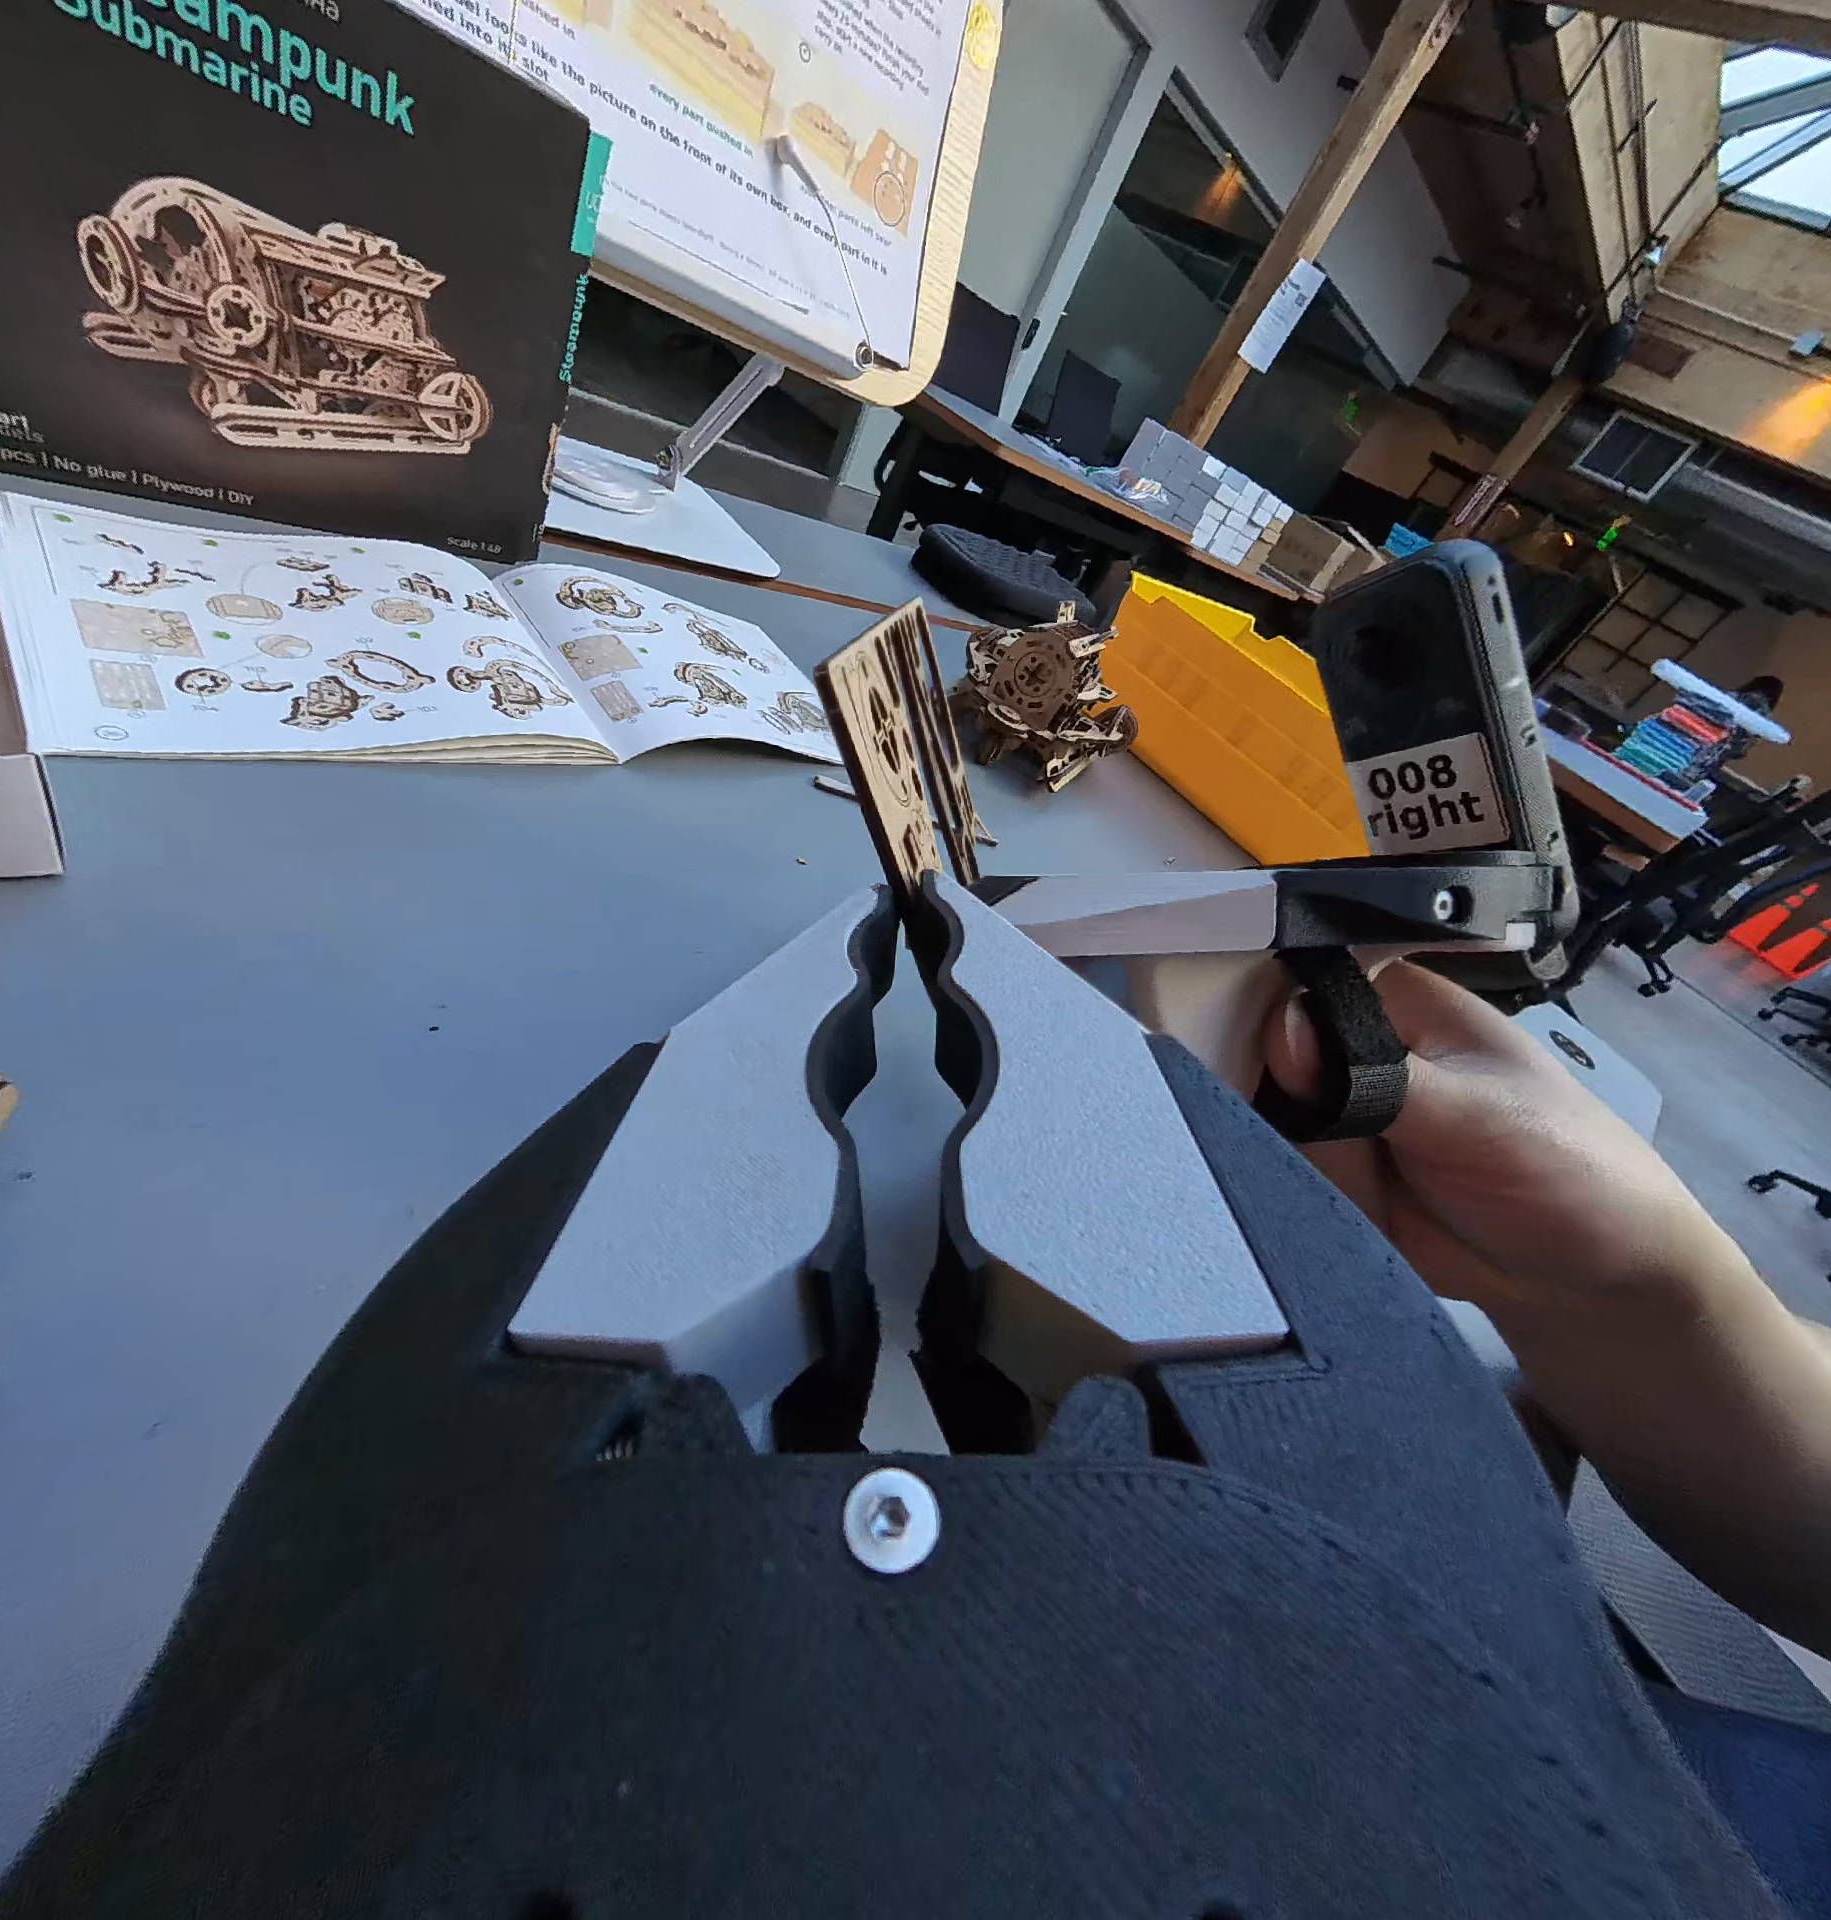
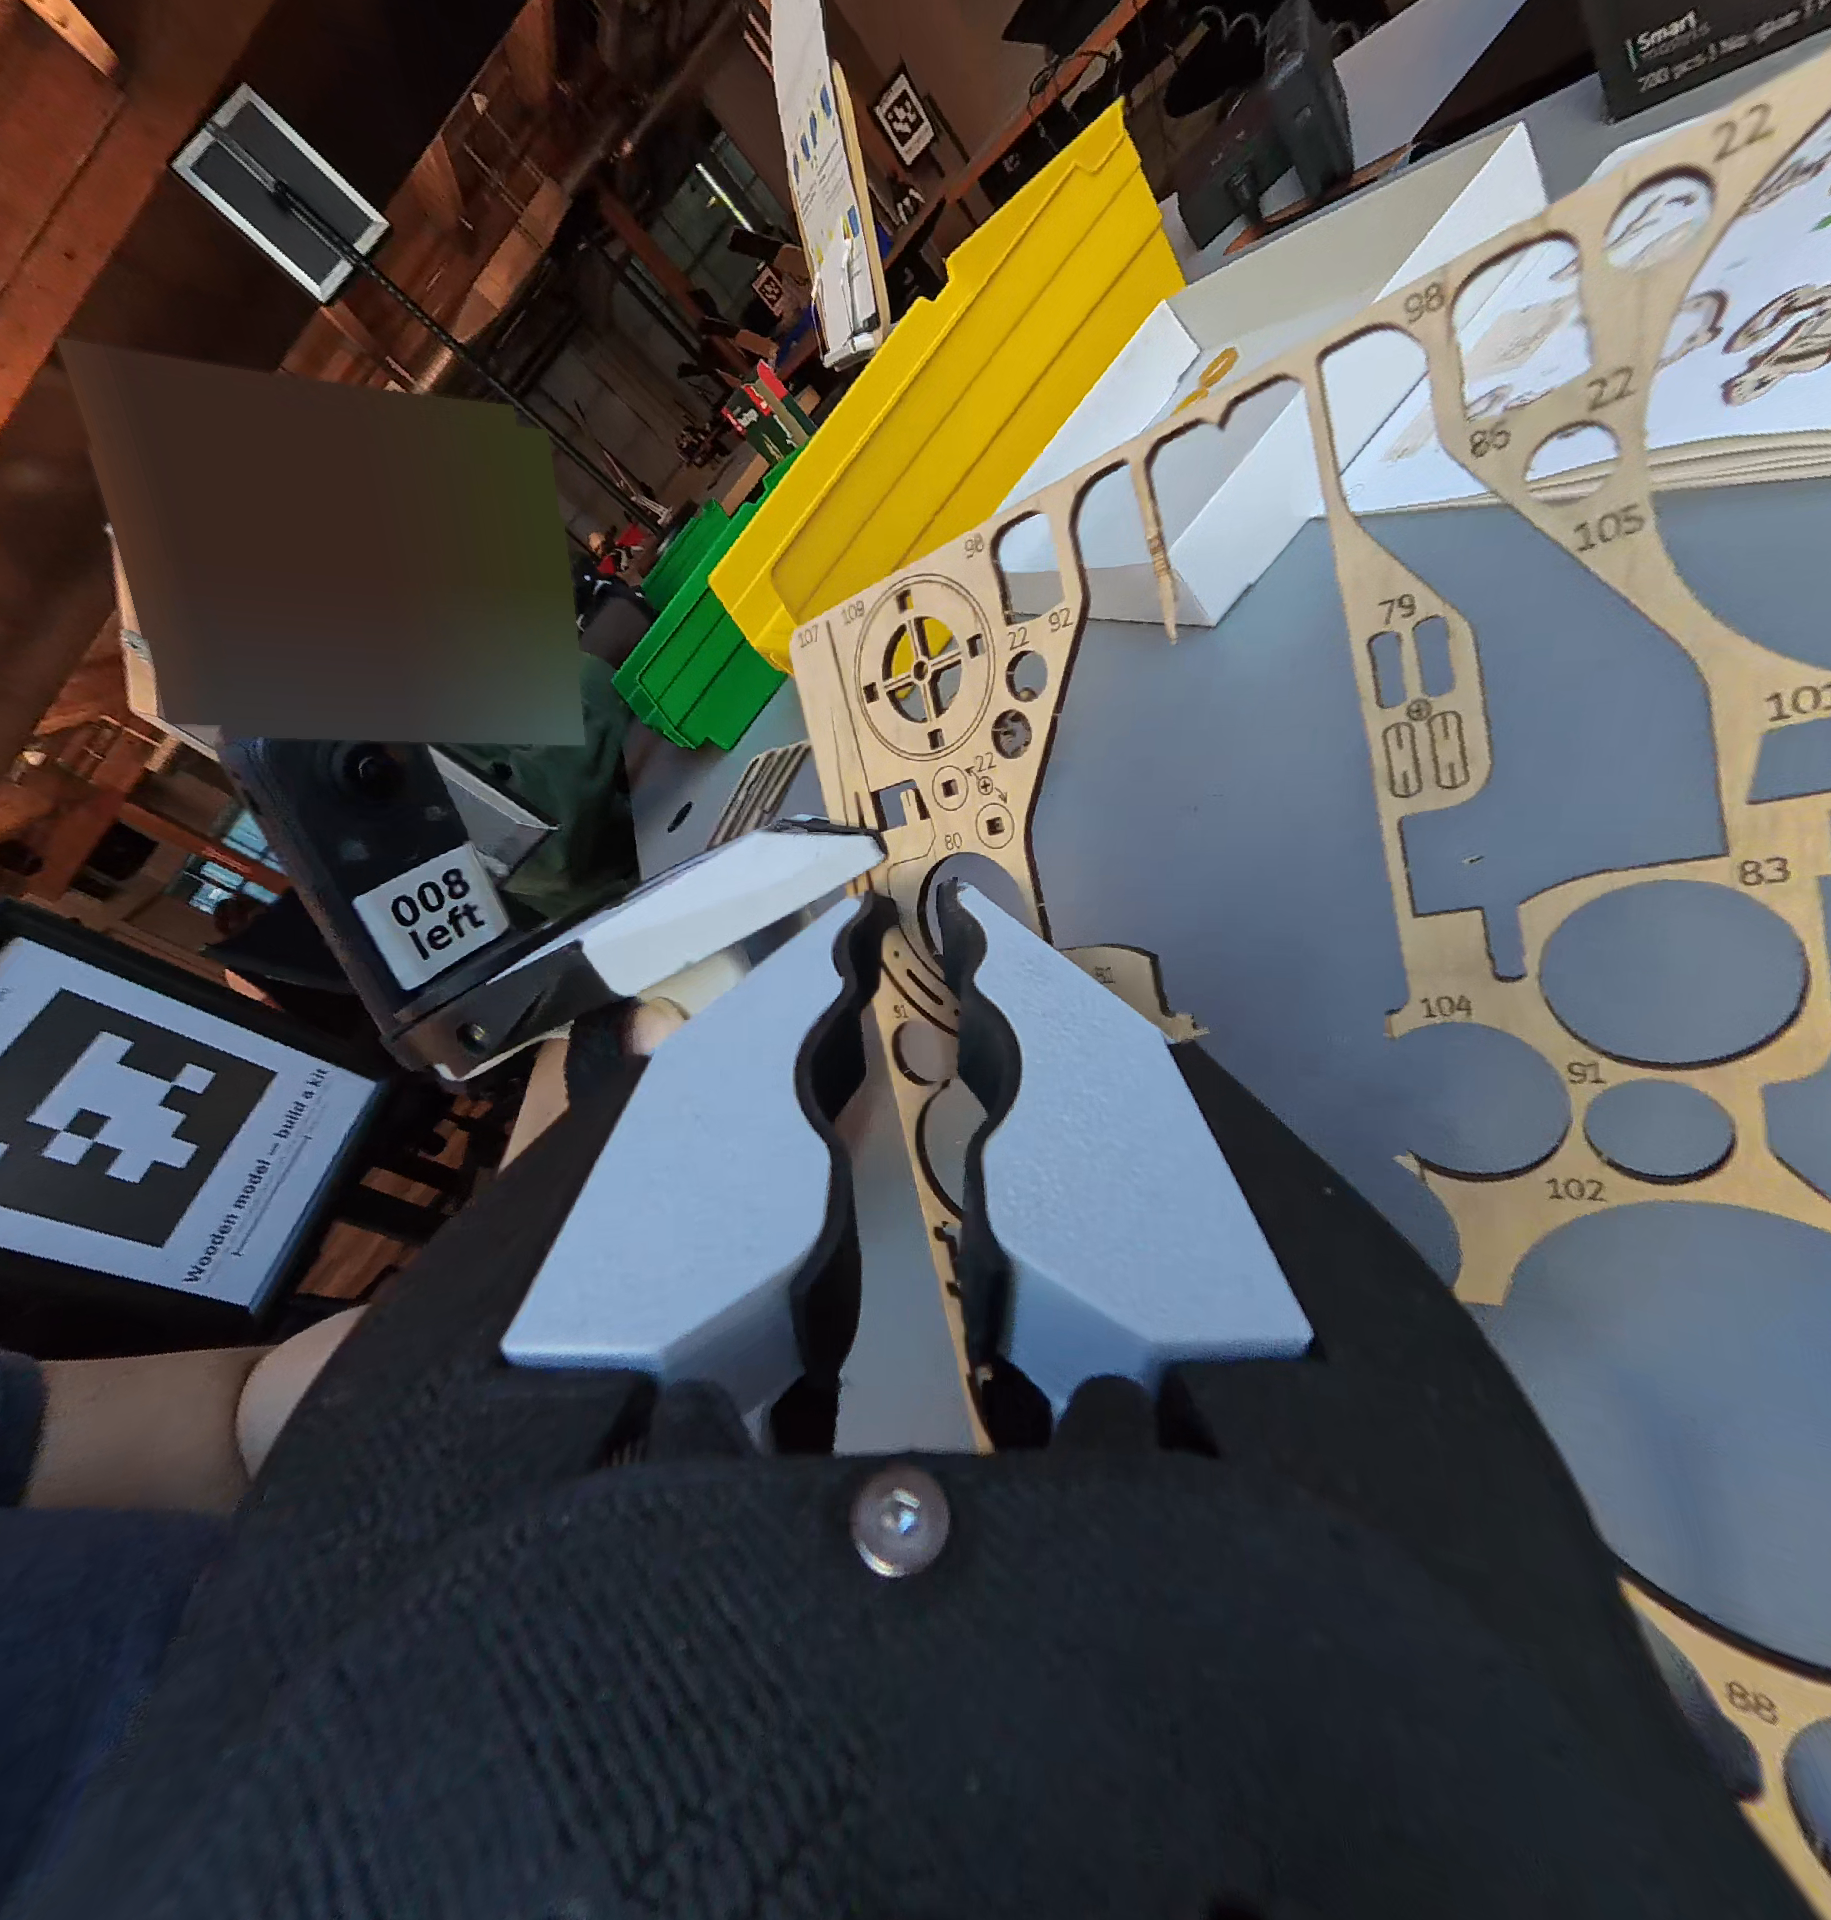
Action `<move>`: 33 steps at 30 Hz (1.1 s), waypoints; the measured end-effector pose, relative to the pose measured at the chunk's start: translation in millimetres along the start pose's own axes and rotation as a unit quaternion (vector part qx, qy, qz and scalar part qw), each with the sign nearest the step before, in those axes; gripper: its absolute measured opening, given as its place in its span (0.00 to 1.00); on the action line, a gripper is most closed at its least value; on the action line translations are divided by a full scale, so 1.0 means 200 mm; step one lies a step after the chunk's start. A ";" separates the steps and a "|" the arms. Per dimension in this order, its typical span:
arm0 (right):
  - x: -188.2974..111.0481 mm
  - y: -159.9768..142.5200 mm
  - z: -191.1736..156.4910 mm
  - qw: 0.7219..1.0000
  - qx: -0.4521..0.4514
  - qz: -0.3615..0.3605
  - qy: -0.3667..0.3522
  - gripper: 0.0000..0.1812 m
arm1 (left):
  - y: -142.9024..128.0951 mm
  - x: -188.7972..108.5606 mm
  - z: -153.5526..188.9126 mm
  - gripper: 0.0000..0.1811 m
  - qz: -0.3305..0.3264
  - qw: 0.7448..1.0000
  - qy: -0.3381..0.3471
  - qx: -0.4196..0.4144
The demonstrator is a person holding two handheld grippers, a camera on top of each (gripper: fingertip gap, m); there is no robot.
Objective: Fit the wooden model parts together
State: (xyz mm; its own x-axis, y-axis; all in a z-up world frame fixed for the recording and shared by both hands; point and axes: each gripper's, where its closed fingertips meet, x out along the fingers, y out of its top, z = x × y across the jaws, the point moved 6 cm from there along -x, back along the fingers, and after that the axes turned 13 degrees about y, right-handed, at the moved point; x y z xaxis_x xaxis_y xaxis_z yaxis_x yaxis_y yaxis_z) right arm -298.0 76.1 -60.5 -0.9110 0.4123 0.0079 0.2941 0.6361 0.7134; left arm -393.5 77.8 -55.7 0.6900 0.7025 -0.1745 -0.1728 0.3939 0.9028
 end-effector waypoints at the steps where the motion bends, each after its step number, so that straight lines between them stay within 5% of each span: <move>1: 0.00 0.00 0.00 1.000 0.012 0.005 0.011 0.06 | 0.00 0.00 0.00 0.01 0.000 1.000 0.000 0.004; 10: -0.01 0.02 -0.02 0.991 0.075 0.046 0.100 0.04 | 0.04 -0.02 0.03 0.00 0.019 0.998 -0.048 -0.033; 19: 0.00 0.01 -0.01 0.986 0.101 0.053 0.124 0.03 | 0.05 -0.03 0.02 0.00 0.018 0.999 -0.030 0.028; 26: 0.01 0.00 0.00 0.996 0.023 0.043 0.071 0.02 | 0.03 -0.02 0.02 0.01 0.008 0.996 0.023 0.088; 33: 0.01 -0.01 0.01 0.997 0.004 0.042 0.059 0.03 | 0.03 0.01 0.00 0.02 -0.027 0.999 -0.027 0.016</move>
State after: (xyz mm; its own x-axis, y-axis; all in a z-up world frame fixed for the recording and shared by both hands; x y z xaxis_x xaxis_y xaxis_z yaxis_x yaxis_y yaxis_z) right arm -300.7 76.1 -63.3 -0.9108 0.3843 0.1508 0.3726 0.6079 0.7012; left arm -392.6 82.2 -51.6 0.7344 0.6477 -0.2029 -0.1121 0.4106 0.9049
